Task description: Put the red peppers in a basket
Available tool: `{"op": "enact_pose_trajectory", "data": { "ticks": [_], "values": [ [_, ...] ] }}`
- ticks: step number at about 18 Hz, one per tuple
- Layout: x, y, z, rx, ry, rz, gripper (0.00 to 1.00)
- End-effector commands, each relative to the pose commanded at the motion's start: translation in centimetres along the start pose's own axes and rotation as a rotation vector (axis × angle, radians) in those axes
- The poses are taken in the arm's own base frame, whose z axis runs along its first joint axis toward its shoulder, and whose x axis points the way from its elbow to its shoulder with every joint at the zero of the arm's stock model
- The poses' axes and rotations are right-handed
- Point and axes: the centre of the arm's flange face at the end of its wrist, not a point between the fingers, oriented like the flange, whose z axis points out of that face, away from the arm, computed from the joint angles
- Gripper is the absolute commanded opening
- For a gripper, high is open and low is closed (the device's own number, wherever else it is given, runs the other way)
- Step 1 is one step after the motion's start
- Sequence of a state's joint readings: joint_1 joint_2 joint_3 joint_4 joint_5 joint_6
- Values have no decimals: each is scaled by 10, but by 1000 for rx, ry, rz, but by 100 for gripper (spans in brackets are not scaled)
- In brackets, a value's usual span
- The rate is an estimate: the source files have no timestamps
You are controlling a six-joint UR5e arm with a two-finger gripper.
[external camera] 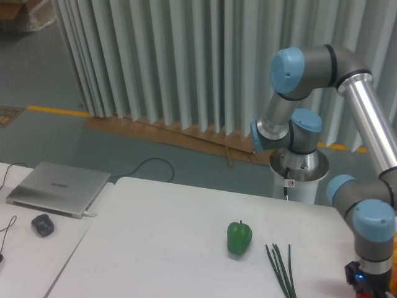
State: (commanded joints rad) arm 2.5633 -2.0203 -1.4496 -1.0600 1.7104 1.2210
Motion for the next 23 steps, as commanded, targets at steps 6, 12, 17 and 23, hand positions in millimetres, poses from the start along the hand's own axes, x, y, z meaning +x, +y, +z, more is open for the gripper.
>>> {"op": "enact_pose_trajectory", "data": {
  "ticks": [6, 12, 17, 23],
  "values": [
    [-21, 15, 1, 6, -11, -33, 74],
    [-47, 49, 21, 28, 12, -51, 74],
    [-62, 80, 45, 15, 38, -69, 74],
    [-67, 92, 62, 6, 57, -66, 75]
  ]
}}
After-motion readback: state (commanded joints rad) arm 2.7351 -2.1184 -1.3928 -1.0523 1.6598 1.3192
